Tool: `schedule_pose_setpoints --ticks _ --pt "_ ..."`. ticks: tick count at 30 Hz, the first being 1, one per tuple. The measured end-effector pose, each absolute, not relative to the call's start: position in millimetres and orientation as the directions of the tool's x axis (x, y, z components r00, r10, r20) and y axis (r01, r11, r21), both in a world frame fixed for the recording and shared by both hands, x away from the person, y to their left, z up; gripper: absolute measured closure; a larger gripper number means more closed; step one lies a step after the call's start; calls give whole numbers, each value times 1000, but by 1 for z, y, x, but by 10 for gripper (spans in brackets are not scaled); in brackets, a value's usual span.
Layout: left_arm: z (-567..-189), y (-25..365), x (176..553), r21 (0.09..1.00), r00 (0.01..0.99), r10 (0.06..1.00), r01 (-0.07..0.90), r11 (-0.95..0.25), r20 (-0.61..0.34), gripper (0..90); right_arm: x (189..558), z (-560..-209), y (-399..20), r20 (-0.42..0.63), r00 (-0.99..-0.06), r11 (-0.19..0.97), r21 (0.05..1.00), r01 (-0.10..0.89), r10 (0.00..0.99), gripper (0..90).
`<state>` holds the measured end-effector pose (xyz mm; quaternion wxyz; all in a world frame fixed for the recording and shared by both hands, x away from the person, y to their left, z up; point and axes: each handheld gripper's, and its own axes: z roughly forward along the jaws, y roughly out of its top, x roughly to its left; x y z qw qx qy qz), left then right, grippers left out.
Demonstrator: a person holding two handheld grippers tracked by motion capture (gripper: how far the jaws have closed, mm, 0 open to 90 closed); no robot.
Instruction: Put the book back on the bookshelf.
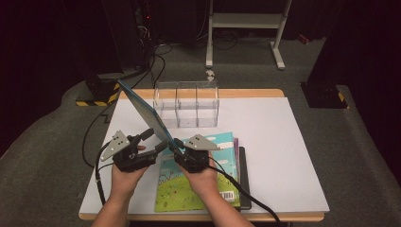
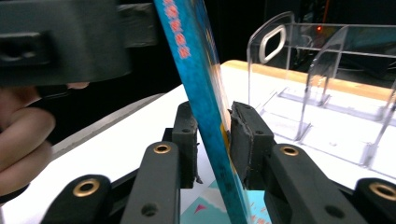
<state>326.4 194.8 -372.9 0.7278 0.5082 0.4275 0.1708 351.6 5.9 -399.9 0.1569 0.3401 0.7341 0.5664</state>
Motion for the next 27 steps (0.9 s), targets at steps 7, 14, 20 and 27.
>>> schedule_pose_setpoints --ticks 7,14,20,27 --pt "-375 194 325 881 573 681 189 433 -457 290 346 -403 7 167 -729 129 935 331 664 692" --pt "-375 191 322 882 561 691 184 433 -456 233 349 -414 0 241 -709 141 890 434 663 646" --pt "-376 187 321 891 545 714 166 422 -439 232 350 -418 -2 260 -703 139 879 455 662 648" --pt "-378 185 322 901 513 747 150 408 -424 230 346 -419 1 256 -713 150 879 453 653 653"
